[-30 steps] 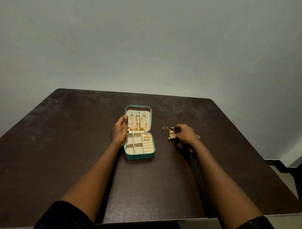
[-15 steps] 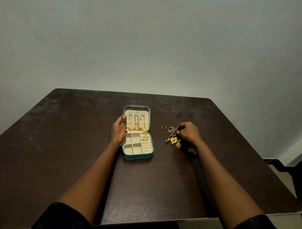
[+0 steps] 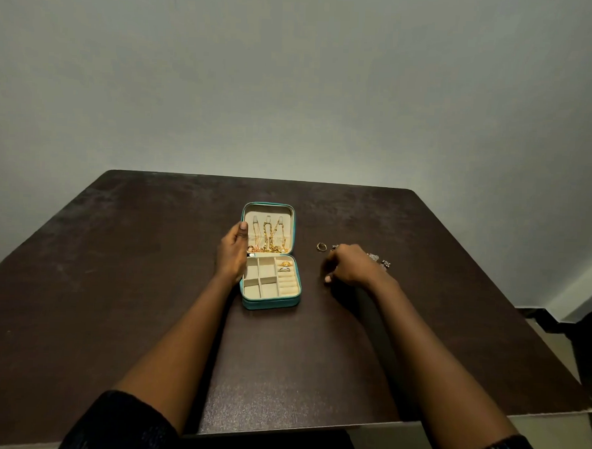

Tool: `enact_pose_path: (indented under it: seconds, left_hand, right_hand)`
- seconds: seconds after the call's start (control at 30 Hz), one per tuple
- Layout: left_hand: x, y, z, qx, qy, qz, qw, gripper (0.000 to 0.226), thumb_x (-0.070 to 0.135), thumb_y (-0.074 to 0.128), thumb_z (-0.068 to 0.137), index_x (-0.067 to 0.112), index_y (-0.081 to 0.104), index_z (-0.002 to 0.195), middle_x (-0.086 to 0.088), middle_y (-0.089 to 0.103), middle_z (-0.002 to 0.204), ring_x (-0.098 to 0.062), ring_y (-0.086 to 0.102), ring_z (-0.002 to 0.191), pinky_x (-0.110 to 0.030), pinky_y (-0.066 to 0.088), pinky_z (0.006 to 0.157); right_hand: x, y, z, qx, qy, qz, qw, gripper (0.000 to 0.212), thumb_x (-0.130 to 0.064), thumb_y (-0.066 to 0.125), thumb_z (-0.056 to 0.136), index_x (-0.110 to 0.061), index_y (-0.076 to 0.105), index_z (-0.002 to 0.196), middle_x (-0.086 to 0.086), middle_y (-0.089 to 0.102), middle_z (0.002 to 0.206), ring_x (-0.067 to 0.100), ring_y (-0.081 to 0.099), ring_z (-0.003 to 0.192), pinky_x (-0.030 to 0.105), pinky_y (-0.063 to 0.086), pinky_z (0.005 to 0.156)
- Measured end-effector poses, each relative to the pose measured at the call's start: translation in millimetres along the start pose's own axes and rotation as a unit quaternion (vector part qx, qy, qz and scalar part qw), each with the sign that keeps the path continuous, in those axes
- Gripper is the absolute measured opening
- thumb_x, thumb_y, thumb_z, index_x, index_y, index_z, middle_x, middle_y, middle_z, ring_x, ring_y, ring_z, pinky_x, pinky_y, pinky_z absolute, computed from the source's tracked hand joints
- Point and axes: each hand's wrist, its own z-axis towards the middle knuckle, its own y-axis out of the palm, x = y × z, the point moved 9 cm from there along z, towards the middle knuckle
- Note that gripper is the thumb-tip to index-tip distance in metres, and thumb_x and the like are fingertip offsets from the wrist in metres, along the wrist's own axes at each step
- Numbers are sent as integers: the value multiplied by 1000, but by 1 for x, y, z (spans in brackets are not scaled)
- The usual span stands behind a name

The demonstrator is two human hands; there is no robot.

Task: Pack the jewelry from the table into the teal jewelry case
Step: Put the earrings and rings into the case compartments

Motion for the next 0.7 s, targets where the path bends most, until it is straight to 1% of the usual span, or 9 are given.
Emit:
enact_pose_path:
  seconds: [0.1, 0.23, 0.37, 0.4, 0.47, 0.5, 0.53, 0.6, 0.7]
  left_hand:
    - [0, 0, 0, -1, 2, -7, 1000, 40, 35, 35, 100, 9, 57, 122, -5, 64, 105, -21, 62, 96, -39, 51, 88]
    - [0, 1, 0, -2, -3, -14, 1000, 40, 33, 34, 100, 9, 56, 123, -4, 63, 105, -20, 61, 97, -40, 51, 90]
    - [-2, 0, 1, -2, -6, -6, 1000, 40, 34, 34, 100, 9, 56, 123, -7, 64, 109, -22, 61, 98, -43, 51, 92]
    - [-2, 0, 1, -3, -6, -4, 1000, 40, 35, 34, 100, 11, 57, 122, -6, 65, 108, -22, 62, 98, -45, 51, 92]
    - [-4, 0, 3, -6, -8, -2, 1000, 40, 38, 35, 99, 13, 58, 119, -5, 66, 106, -24, 63, 100, -49, 50, 93]
    - [-5, 0, 3, -7, -11, -2, 1000, 39, 39, 35, 99, 14, 59, 119, -4, 66, 104, -25, 64, 100, -50, 50, 93]
    - [-5, 0, 3, -7, -13, -4, 1000, 38, 38, 36, 99, 15, 59, 118, -3, 65, 103, -25, 64, 100, -50, 50, 92]
    - [-4, 0, 3, -6, -15, -11, 1000, 35, 37, 36, 99, 16, 59, 116, -3, 65, 102, -25, 64, 99, -51, 50, 92]
    - [-2, 0, 1, -1, -12, -12, 1000, 36, 35, 36, 99, 15, 59, 118, -2, 65, 101, -23, 64, 96, -49, 51, 91]
  right_hand:
    - [-5, 3, -4, -1, -10, -26, 1000, 24, -5, 71, 72, -18, 74, 93, 8, 71, 97, 24, 64, 94, 36, 55, 82]
    - [-8, 1, -5, 17, -18, -31, 999, 20, -10, 71, 75, -15, 73, 94, 10, 70, 99, 25, 64, 93, 37, 55, 82]
    - [-14, -15, -7, 83, -16, 30, 996, 19, -15, 72, 78, -11, 68, 96, 8, 70, 99, 22, 65, 91, 35, 54, 82]
    - [-16, -19, -7, 94, -17, 53, 994, 18, -13, 70, 79, -9, 67, 97, 9, 69, 98, 21, 65, 86, 34, 54, 79]
    - [-23, -23, -9, 99, -20, 100, 990, 13, -8, 69, 80, -4, 65, 92, 11, 68, 91, 19, 65, 72, 26, 55, 64]
    - [-27, -24, -11, 98, -22, 116, 988, 11, -7, 69, 80, -4, 65, 90, 11, 68, 88, 17, 64, 68, 21, 53, 57]
    - [-31, -24, -12, 100, -25, 124, 987, 11, -7, 69, 80, -5, 67, 90, 11, 68, 88, 16, 64, 70, 19, 52, 55]
    - [-38, -26, -13, 113, -34, 125, 985, 17, -9, 71, 78, -6, 70, 95, 10, 70, 93, 17, 64, 81, 22, 50, 62]
    - [-50, -24, -13, 114, -50, 131, 984, 24, -10, 73, 77, -7, 72, 100, 9, 72, 97, 15, 65, 91, 20, 46, 74]
